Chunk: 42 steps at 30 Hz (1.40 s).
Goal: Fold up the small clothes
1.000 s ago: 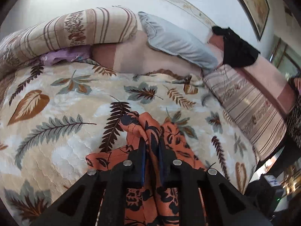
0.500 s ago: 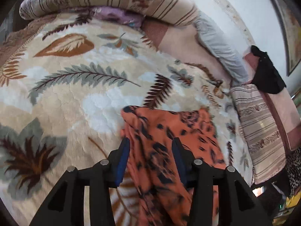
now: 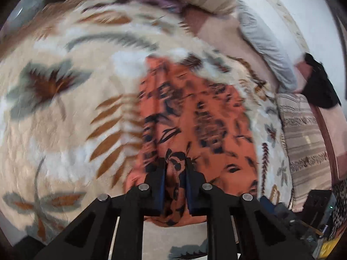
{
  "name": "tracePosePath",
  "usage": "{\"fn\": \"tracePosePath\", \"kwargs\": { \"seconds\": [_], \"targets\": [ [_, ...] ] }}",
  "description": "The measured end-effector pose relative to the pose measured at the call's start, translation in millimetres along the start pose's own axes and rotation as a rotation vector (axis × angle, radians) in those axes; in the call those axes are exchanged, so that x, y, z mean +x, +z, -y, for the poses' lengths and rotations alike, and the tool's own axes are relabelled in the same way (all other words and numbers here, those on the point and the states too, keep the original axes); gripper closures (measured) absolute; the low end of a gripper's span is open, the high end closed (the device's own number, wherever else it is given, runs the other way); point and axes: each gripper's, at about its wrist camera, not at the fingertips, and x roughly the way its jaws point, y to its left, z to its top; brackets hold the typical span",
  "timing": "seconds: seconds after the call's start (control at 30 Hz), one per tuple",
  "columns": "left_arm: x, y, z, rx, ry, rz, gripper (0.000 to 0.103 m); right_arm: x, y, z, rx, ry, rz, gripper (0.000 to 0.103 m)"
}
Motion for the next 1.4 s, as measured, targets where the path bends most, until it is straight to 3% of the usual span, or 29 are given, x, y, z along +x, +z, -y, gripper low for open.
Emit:
{"fn": "tracePosePath", "kwargs": {
  "seconds": [0.07,0.1,0.23,0.4,0.57,0.6,0.63,0.67,0.77,0.83,0.97,1.03,1.07,1.17,1.23,1.4],
  "targets": [
    [12,-11,-30,-0.087,-0.063,-0.024,0.090,-2,2,4,0.019,0.010,0.002,0.023],
    [11,-13,-33,-0.082,-0.082,-0.010,0.089,-4,3,6,0.027,0.014,0.002,0.023],
    [11,-11,-23,-0.015,-0.041,-0.012,0.089,-10,17,20,0.077,0.038,0.015,0.023],
    [11,-10,-30,-0.018,-0.073,-0.016,0.089,15,47,57,0.216,0.049,-0.076,0.020],
    [14,-9,-28,-0.005,-0.070,-0.011,0.089,54,53,66,0.273,0.126,-0.220,0.020],
    [13,-9,-29,-0.002,-0.070,-0.011,0.089,60,52,66,0.269,0.110,-0.234,0.025],
    [13,-9,-29,-0.002,-0.070,-0.010,0.089,65,52,66,0.267,0.095,-0.249,0.054],
    [13,-9,-30,0.000,-0.070,-0.011,0.089,65,51,61,0.248,0.076,-0.250,0.065],
    [14,-9,-30,0.011,-0.072,-0.018,0.089,52,48,31,0.098,-0.033,-0.211,0.069],
    [11,-6,-26,0.001,-0.057,-0.029,0.089,65,39,37,0.068,-0.109,-0.248,0.069],
    [-21,1,12,0.092,0.029,0.064,0.088,63,39,44,0.101,-0.074,-0.223,0.066],
    [-29,2,32,0.161,0.038,0.117,0.087,65,38,45,0.110,-0.059,-0.229,0.060],
    [-24,2,38,0.204,0.067,0.128,0.086,65,36,48,0.125,-0.040,-0.239,0.050],
    [19,2,17,0.171,0.149,0.002,0.083,59,34,49,0.145,-0.001,-0.241,0.042],
    [24,-2,2,0.151,0.106,0.023,0.082,48,39,45,0.129,0.004,-0.214,0.040],
    [23,-5,3,0.189,0.119,0.035,0.082,35,72,50,0.144,0.030,-0.129,0.025]
  ]
}}
